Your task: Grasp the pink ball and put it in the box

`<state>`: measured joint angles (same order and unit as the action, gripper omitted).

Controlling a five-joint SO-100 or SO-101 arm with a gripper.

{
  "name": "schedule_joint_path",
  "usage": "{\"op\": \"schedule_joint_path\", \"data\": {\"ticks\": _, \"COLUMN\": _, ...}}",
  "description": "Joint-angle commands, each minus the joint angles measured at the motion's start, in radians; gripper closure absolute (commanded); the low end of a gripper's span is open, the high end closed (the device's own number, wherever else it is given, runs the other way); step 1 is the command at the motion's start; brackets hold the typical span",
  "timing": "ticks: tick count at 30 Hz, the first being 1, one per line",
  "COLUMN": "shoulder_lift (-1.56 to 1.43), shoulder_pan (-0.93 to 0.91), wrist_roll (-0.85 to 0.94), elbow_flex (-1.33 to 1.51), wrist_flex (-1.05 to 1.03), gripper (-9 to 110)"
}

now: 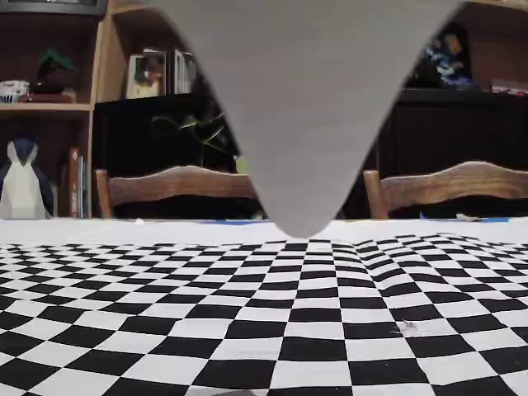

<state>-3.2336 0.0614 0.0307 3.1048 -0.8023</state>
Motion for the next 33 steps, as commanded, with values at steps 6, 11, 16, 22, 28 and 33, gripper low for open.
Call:
{"op": "schedule_joint_path", "data": {"ticks": 6, "shoulder_lift": -0.017, "shoulder_pan": 0.006, "wrist_roll": 0.002, "elbow_flex": 0.008, "wrist_flex": -0.003, "gripper": 101}}
{"op": "schedule_joint_path", "data": {"ticks": 11, "shoulder_lift": -0.017, "shoulder_pan": 0.011, "wrist_roll": 0.002, "elbow_flex": 0.008, "wrist_flex": -0.003, "gripper": 101}}
{"op": "schedule_joint_path", "data": {"ticks": 16, "shoulder_lift": -0.017, "shoulder_pan": 0.014, "wrist_roll": 0.003, "elbow_flex": 0.008, "wrist_flex": -0.003, "gripper": 101}}
{"op": "schedule_joint_path", "data": {"ticks": 22, "shoulder_lift": -0.017, "shoulder_pan": 0.014, "wrist_roll": 0.003, "elbow_flex": 0.008, "wrist_flex": -0.003, "gripper": 101}}
{"op": "schedule_joint_path", "data": {"ticks": 28, "shoulder_lift": -0.014, "shoulder_pan": 0.011, "wrist_roll": 0.000, "elbow_flex": 0.008, "wrist_flex": -0.002, "gripper": 101}}
{"op": "schedule_joint_path", "data": {"ticks": 33, "shoulder_lift": 0.012, "shoulder_pan": 0.003, "wrist_roll": 0.003, "elbow_flex": 0.008, "wrist_flex": 0.058, "gripper": 101}}
